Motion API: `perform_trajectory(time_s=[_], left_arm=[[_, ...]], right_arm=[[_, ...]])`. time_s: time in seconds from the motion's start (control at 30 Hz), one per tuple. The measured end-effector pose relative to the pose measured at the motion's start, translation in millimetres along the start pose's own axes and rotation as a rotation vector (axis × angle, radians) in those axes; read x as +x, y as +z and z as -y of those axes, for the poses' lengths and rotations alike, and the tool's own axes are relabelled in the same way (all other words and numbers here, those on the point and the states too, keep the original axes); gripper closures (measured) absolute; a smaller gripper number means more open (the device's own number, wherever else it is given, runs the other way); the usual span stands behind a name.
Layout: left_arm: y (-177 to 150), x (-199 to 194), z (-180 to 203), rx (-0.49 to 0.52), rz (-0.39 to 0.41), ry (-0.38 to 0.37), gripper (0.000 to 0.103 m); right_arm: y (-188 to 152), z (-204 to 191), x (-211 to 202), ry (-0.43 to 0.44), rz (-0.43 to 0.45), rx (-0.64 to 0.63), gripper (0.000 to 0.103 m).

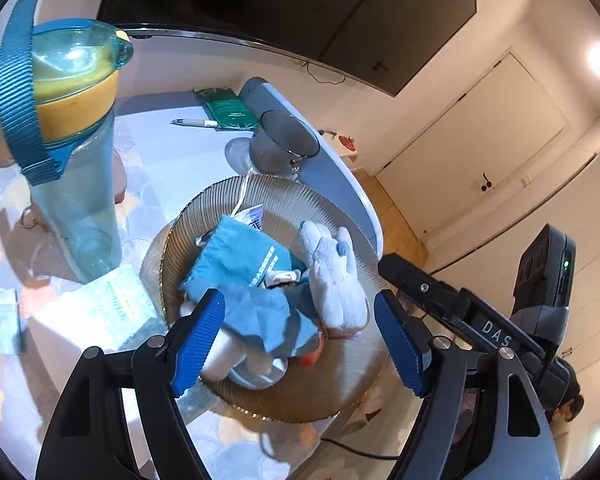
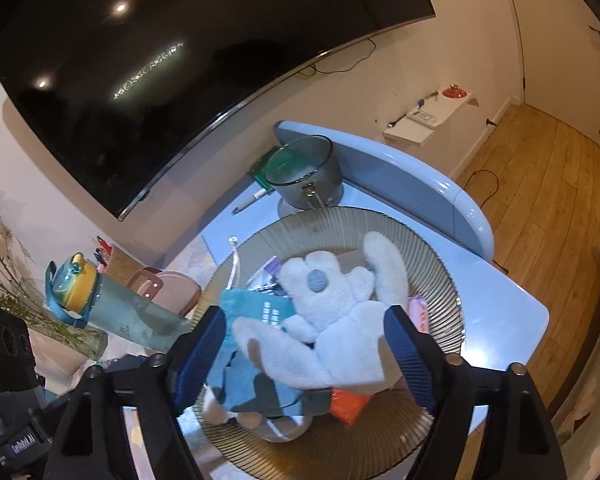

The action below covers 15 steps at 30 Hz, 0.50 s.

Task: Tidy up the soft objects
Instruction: 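Open both tools to drop the blue cloth and elephant onto the plate, then move both open tools back over the bed toward the blue face mask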

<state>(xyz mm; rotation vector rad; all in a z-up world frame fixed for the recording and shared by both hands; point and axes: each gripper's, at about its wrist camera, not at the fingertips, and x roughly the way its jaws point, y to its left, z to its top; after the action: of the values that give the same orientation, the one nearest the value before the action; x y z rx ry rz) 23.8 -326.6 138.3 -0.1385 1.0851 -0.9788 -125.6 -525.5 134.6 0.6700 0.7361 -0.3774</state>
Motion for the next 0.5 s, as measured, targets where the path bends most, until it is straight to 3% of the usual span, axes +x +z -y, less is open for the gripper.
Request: perform_trajectory(time_s=[0.13, 0.5], left_arm=[[-2.6, -3.9, -1.8, 0.003, -0.017, 0.011, 0.027], [-5.8, -19.1, -16.4, 0.03, 0.014, 0.081, 0.023]], right_arm=[[-4.4, -14.5, -3.6, -0.023, 0.016, -0.022, 0.014], [-17.3, -51.6, -18.9, -0.226, 0.123, -0.176, 0.003]])
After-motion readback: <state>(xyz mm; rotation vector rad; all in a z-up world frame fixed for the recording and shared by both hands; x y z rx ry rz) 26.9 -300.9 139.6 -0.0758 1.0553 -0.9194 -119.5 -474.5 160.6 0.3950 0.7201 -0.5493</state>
